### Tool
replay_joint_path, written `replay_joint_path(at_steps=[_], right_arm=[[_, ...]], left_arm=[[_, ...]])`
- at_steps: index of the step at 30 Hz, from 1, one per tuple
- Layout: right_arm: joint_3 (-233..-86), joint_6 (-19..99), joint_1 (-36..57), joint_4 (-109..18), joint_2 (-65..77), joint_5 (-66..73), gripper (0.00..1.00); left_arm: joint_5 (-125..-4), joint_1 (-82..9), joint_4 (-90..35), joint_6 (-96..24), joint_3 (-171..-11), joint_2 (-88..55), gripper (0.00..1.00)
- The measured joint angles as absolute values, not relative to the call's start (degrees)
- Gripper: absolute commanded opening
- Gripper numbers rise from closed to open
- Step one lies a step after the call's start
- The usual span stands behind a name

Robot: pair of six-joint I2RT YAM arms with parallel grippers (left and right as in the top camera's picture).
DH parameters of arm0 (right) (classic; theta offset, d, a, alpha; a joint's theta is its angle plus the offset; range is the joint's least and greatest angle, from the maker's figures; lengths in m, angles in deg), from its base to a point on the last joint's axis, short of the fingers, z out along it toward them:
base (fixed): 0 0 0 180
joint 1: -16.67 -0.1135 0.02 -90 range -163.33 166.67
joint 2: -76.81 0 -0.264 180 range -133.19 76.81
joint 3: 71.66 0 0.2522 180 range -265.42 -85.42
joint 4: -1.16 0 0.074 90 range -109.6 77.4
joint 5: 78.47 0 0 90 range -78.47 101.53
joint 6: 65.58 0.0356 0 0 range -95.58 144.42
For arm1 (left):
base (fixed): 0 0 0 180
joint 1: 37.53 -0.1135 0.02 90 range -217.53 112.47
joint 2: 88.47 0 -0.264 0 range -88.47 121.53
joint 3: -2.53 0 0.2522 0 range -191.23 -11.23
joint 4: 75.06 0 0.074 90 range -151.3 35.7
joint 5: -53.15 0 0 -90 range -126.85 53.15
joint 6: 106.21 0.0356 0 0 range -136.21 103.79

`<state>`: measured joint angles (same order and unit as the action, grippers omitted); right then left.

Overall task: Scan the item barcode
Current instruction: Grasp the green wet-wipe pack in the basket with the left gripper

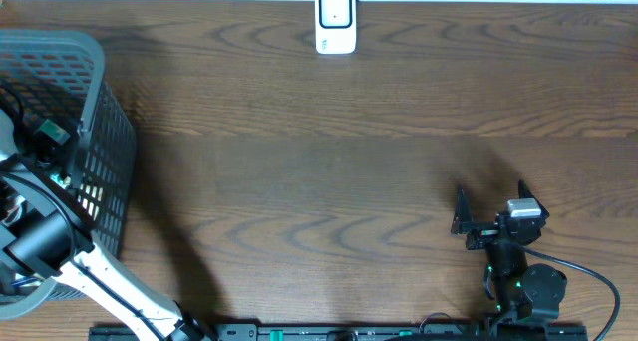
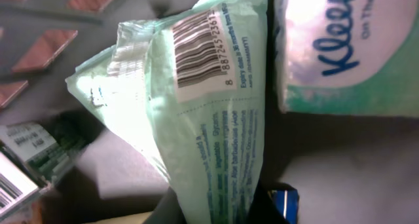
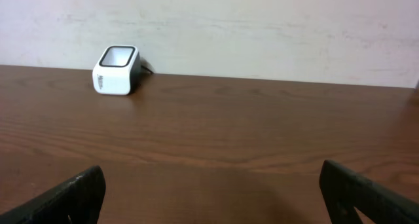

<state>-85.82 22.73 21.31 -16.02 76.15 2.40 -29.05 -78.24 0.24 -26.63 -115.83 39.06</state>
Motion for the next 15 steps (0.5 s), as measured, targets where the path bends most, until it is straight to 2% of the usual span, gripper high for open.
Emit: replay_joint_path(at_steps=[8,15], right_arm=[[-85.82,22.73,21.31,-16.02,76.15,2.4,0.99],[-85.82,22.73,21.31,-16.0,76.15,2.4,0.99]], left_arm=[[-29.73,-78.24,1.44,-28.79,-116.05,37.46,0.07],[-30.56,-78.24,-0.18,-34.19,-116.16,22.03,0.07]])
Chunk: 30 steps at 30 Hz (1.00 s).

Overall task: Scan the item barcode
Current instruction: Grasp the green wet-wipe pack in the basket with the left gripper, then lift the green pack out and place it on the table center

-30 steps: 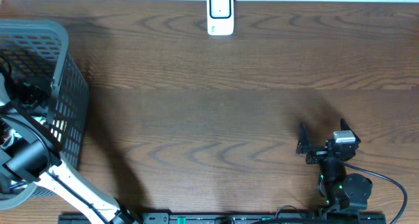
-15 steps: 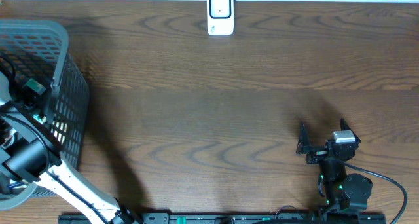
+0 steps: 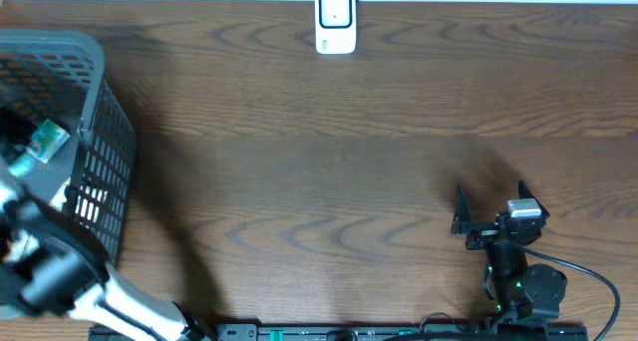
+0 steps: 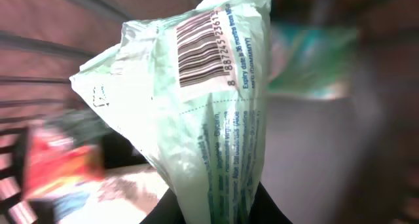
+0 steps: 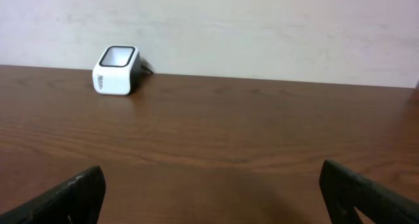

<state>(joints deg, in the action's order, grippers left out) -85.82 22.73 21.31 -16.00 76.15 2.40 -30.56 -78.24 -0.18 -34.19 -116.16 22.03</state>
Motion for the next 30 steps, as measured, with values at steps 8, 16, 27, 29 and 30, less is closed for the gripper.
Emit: replay_joint_path(at_steps=[8,16,27,29,30], right_arm=[[-85.82,22.73,21.31,-16.0,76.15,2.4,0.99],[-85.82,22.73,21.31,-16.0,76.15,2.4,0.99],[-85.82,22.73,21.31,-16.02,76.15,2.4,0.99],[-85.82,22.73,21.31,-16.02,76.15,2.4,0.99],[-85.82,22.73,21.34,-16.02,76.12,2.43,0.99]], left_arm=[[-36.25,-78.24,-1.14,-36.66,-117.14,4.32,0.07],[-54.23,-78.24,-3.32,-37.23,-117.12,-3.26,0.07],[-74.34,-69.06,-7.85,-37.1,-117.14,-10.54,0.07],[-75.35,-64.3,-8.07,-36.66,-117.12,-10.49,0.07],[-75.59,-61.74,-8.2,-36.24,-117.12,-10.23,0.08]])
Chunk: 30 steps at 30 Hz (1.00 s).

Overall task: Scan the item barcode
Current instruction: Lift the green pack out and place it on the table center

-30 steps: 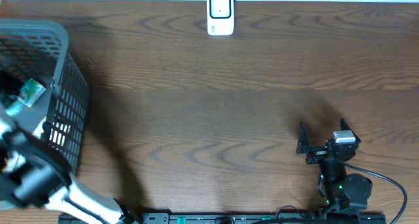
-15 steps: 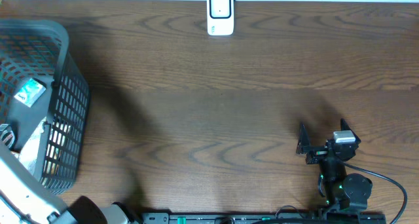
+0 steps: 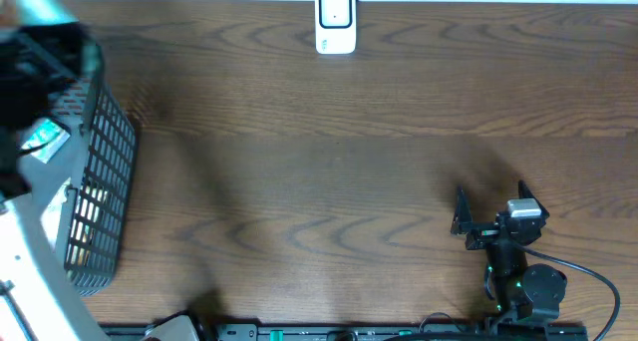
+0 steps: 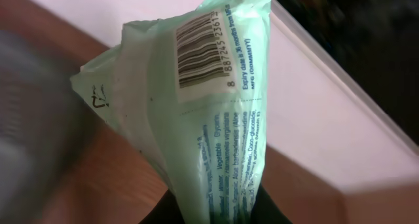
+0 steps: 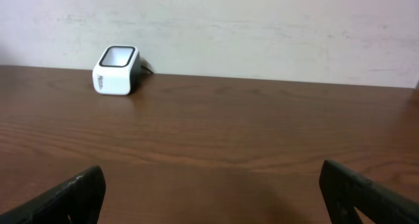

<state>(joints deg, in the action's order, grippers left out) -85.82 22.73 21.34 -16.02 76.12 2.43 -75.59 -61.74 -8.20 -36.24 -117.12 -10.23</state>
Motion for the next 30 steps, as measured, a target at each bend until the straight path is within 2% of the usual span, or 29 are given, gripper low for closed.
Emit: replay_joint_path(at_steps=[7,16,25,28,30], right_arm=[[-85.82,22.73,21.34,-16.0,76.15,2.4,0.99],[-85.82,22.73,21.31,-16.0,76.12,2.4,0.99],[-85.82,22.73,21.31,-16.02,76.15,2.4,0.99],[-85.82,22.73,21.31,-16.02,76.12,2.4,0.99],[-85.82,22.73,21.34,-16.0,76.12,2.4,0.99]], left_arm=[[-73.23,-44.43,-8.63,-35.24,-117.12,-4.18,0.08],[-70.15,-26.57,-8.85,-35.22,-117.12,12.81,0.07],[-65.91,-16.71,-9.66,-35.24,-117.12,27.65,0.08],[-65.21,-14.31,-10.95,-35.04,-117.12,31.67,0.29],[-64.94,-12.87,-11.69,-34.98,-117.12,33.57,0.38]])
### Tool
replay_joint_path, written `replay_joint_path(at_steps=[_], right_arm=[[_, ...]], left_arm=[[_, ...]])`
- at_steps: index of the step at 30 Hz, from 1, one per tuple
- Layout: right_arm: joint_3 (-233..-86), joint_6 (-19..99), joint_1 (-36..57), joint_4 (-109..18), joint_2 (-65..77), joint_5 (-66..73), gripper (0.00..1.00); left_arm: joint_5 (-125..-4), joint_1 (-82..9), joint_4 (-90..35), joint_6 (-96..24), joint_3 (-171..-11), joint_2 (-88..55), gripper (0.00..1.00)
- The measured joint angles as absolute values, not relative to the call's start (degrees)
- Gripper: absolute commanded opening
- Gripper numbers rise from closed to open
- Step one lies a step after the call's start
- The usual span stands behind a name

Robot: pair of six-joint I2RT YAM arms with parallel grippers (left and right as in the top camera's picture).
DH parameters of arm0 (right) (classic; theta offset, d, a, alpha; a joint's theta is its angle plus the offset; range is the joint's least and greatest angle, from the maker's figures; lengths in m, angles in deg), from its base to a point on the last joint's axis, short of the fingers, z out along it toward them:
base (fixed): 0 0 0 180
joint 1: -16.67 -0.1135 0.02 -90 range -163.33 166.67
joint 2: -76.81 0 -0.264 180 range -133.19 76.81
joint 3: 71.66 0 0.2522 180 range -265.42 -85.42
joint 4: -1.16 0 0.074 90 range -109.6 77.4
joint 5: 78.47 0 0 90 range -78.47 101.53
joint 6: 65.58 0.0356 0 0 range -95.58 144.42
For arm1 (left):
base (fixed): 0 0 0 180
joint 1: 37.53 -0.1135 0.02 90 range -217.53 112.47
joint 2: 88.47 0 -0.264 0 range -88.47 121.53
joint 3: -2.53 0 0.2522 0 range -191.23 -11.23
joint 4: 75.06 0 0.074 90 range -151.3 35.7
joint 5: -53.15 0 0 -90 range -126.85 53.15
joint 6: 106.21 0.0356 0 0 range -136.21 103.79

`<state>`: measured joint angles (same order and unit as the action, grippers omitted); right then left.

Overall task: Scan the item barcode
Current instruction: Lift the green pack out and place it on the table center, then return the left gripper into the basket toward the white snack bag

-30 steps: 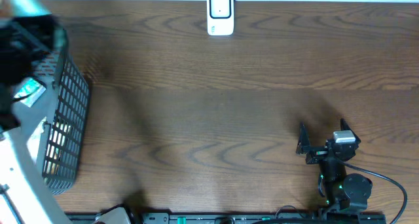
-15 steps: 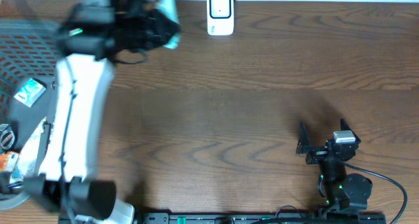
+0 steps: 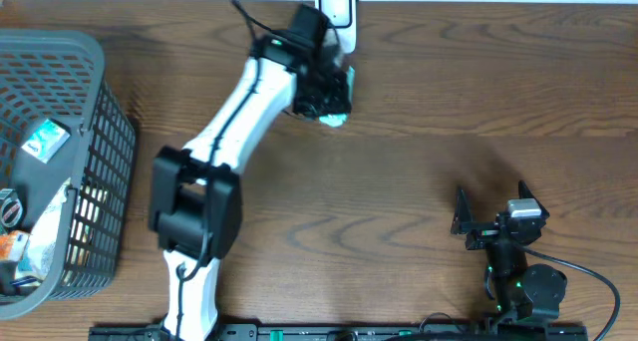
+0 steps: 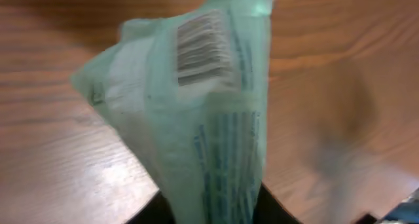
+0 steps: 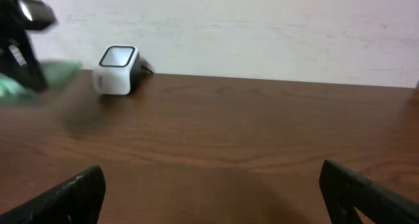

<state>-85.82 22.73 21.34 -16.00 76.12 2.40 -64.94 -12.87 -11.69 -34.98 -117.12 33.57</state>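
Observation:
A pale green soft pack [image 4: 196, 119] with a white barcode label [image 4: 203, 47] fills the left wrist view, and my left gripper [image 4: 209, 214] is shut on its lower end. From above, the pack [image 3: 339, 104] hangs just in front of the white scanner [image 3: 336, 22] at the table's far edge, with the left gripper [image 3: 321, 90] beside it. The right wrist view shows the scanner [image 5: 118, 70] and the pack [image 5: 16, 86] as a blur to its left. My right gripper [image 5: 213, 198] stands open over bare table at the near right [image 3: 490, 203].
A grey mesh basket [image 3: 100, 112] with several packaged items inside stands at the far left of the wooden table [image 3: 399, 181]. The left arm stretches diagonally from the near edge to the scanner. A pale wall runs behind the table's far edge.
My left gripper, still shut on the green pack, has gone from above the basket at the far left to just in front of the scanner. The right arm has not moved.
My left gripper was shut on the green pack down inside the basket among other items. Then it held the pack higher in the basket, then above the basket's far corner. Now the pack is by the scanner. The right gripper stayed open in place throughout.

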Motion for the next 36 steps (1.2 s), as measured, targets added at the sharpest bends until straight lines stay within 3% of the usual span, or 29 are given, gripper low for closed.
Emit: replay_joint_path(at_steps=[9,16,29,36], right_arm=[[-85.82,22.73,21.34,-16.02,76.15,2.4,0.99],[-85.82,22.73,21.31,-16.0,76.12,2.43,0.99],[-85.82,22.73,21.31,-16.02,76.15,2.4,0.99],[-85.82,22.73,21.34,-16.02,76.12,2.4,0.99]], left_arm=[[-64.94,-10.22,-12.7,-35.24,-117.1,34.88,0.5],[-64.92,-16.08,-12.28,-35.24,-117.01,31.25,0.52],[-63.17,-47.64,-10.56,-34.36,-117.12,-2.34,0.59],[-48.84,-65.35,-0.55,-34.21,-117.29,-9.97,0.68]])
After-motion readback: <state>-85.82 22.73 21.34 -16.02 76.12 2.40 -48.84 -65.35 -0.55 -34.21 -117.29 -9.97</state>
